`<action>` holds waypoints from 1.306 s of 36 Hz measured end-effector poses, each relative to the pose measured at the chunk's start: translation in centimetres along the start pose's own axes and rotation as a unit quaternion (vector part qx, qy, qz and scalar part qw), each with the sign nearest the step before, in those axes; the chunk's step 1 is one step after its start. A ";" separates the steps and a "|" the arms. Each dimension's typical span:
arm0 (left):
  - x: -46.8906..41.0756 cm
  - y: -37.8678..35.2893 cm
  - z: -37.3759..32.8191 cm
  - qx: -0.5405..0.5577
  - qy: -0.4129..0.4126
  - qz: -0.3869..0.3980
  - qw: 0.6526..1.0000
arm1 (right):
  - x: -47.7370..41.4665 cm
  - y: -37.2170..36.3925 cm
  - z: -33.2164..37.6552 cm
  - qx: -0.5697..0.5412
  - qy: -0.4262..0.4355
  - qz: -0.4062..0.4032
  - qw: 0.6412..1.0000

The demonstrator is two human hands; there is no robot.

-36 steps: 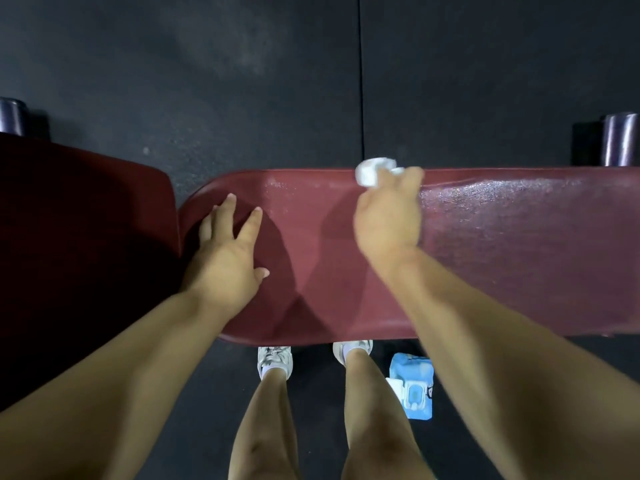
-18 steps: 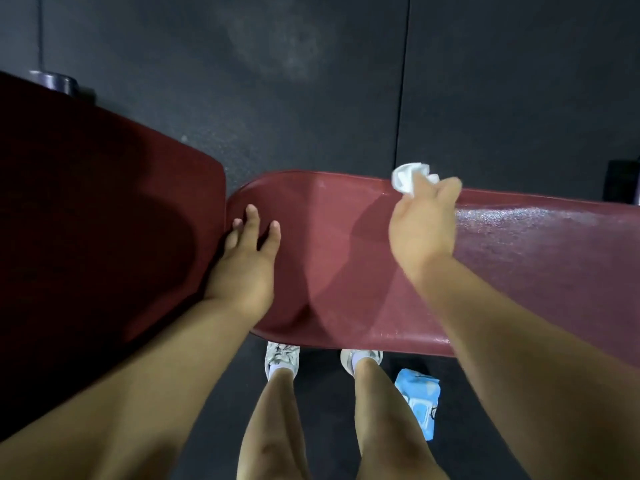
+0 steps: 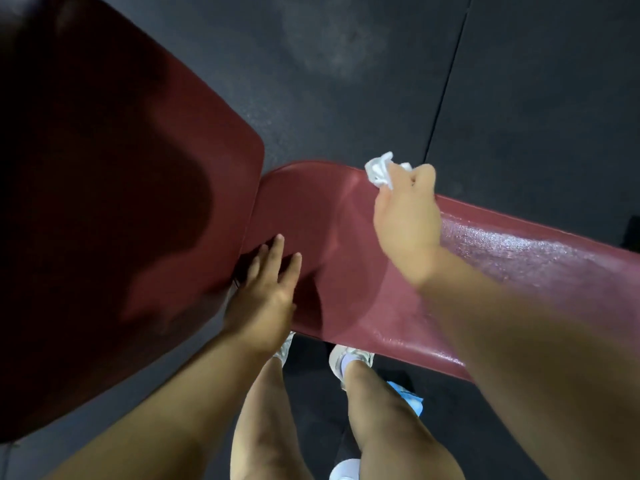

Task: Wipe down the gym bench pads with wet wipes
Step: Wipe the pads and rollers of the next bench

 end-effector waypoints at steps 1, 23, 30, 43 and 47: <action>0.2 -0.4 0.1 -0.007 -0.002 0.011 1.000 | 0.2 -0.6 0.8 0.005 0.008 -0.005 1.000; 4.2 -2.5 2.3 0.058 0.028 0.005 0.998 | 7.1 -3.0 1.2 0.014 0.248 0.092 0.964; 5.7 -2.7 4.2 0.002 -0.061 -0.010 0.998 | 11.3 -2.5 -1.8 0.024 0.400 0.165 0.901; 5.9 -2.7 4.6 -0.088 -0.080 0.042 0.992 | 19.5 -3.7 0.8 -0.017 0.025 0.119 0.992; 7.2 -0.4 4.7 -0.065 -0.092 0.043 0.993 | 19.5 -2.6 -0.1 0.003 0.049 0.153 0.987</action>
Point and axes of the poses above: each hand's wrist, its own x-axis away from the middle knuckle, its own y-axis out of the back of the hand, z = x × y, the point moved 1 cm from there along -x, towards the middle knuckle, and after that the axes turned 8 degrees about -z, right-handed, at the moved point
